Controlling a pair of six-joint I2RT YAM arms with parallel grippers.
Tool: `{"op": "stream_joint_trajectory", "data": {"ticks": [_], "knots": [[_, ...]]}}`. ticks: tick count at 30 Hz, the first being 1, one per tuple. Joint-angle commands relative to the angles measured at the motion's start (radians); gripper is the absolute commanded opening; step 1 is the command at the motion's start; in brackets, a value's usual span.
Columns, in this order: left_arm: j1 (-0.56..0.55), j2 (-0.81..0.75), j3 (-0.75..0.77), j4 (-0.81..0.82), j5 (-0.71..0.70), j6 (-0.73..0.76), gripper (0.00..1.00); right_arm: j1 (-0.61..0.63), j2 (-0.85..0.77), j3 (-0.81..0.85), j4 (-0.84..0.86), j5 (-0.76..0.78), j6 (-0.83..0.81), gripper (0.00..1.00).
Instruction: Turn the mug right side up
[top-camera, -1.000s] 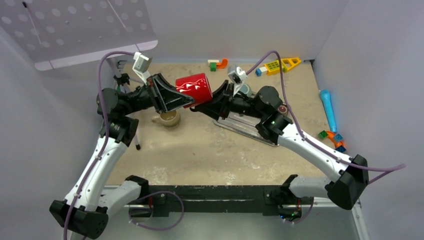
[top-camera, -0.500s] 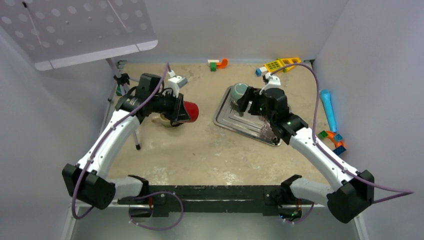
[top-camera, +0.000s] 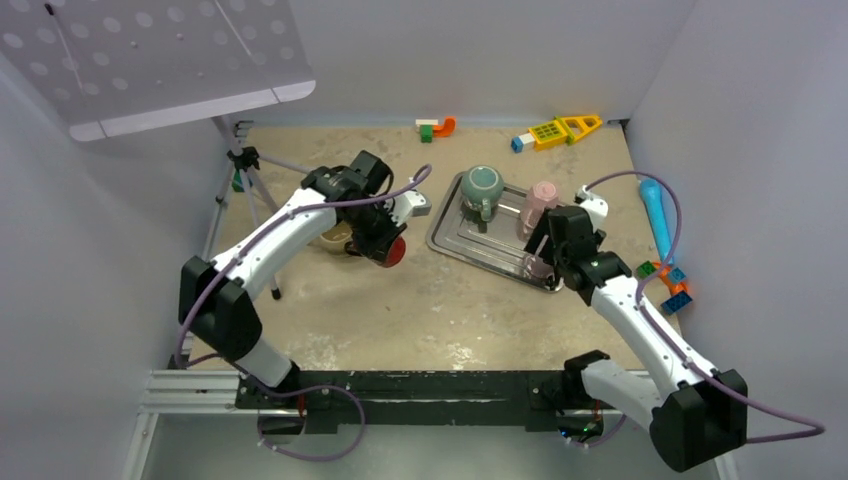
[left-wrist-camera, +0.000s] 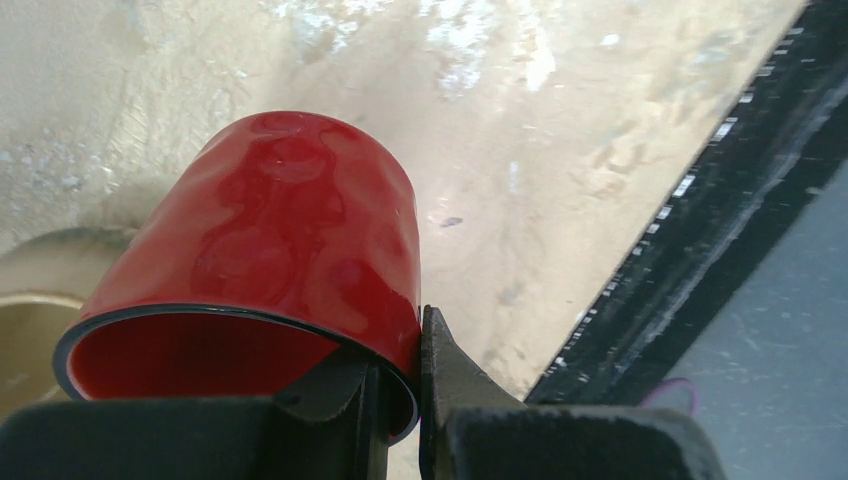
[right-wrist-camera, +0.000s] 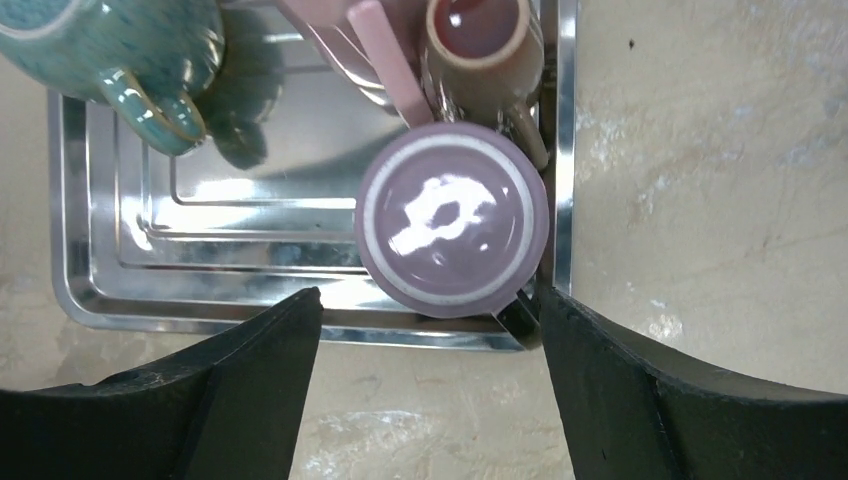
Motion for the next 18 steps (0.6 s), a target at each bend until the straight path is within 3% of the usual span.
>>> {"op": "stream_joint_trajectory", "data": {"ticks": [1,12,18], "knots": [[-0.012,0.105,0.094,0.068,-0.123,0.063,0.00,-0.039,-0.039,-0.087,0.056,-0.080,0.078,0.83],[-0.016,0.318,0.146,0.074,-0.176,0.093,0.00,-0.087,-0.001,-0.173,0.170,-0.077,0.116,0.82],[-0.017,0.360,0.181,0.049,-0.197,0.117,0.29,-0.085,0.080,-0.174,0.320,-0.242,0.015,0.77]]}}
